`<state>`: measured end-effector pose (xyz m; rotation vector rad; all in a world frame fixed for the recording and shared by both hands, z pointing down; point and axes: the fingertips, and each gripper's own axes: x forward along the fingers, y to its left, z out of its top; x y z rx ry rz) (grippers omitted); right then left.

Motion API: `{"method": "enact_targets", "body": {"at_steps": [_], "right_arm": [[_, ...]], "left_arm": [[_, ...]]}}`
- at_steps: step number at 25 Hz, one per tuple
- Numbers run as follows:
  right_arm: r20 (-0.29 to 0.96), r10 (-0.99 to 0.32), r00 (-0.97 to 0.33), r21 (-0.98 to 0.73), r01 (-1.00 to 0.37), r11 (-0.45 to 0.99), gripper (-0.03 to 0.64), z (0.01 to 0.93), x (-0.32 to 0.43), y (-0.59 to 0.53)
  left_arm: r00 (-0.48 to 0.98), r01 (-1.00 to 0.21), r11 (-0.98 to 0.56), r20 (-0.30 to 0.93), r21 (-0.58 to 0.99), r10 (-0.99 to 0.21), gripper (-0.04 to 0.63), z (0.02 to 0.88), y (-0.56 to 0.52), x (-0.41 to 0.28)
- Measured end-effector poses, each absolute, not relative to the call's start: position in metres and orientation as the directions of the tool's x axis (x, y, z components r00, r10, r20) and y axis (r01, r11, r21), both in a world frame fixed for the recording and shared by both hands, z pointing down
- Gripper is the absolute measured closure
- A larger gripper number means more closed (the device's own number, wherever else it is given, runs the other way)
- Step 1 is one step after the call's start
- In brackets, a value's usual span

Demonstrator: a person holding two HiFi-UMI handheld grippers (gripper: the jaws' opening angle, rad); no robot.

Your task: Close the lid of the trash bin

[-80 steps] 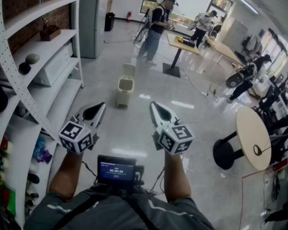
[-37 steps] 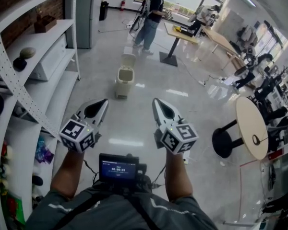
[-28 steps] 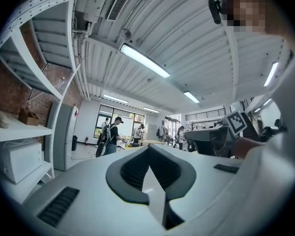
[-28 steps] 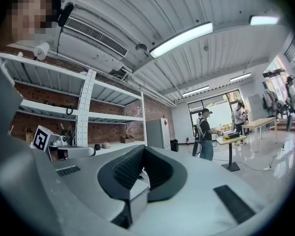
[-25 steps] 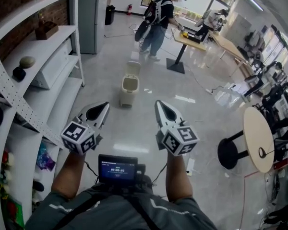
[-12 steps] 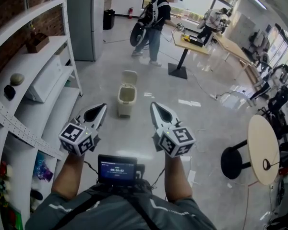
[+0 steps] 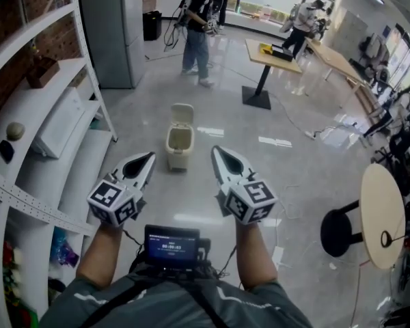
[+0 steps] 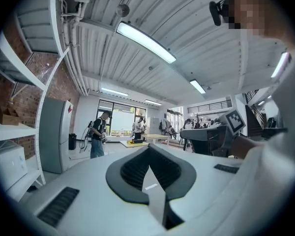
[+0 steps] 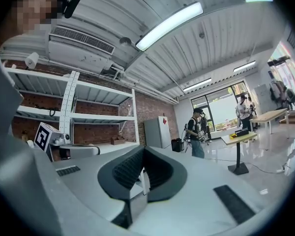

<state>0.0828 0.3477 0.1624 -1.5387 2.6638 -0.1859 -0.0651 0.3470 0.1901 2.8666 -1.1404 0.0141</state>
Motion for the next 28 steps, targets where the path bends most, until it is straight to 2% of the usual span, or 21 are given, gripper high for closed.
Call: {"method": "enact_targets", "body": {"at_steps": [7,28], "right_arm": [[0.029,-0.874,-0.485,-0.128,-0.869,0.478,0.606,0.169,0.082,0.296],[0.047,-0.909,-0.414,-0.099,-0.907,0.408,0.606,0.161,0.002,0.119]], "left_arm": [[0.754,-0.657,-0.751,0.030,0.065,-0.657,0.601,0.197,0.288,-0.065],[0.814,-0.575,-0.811,-0.027,0.111,-0.580,0.601,0.190,0.093,-0.138]]}}
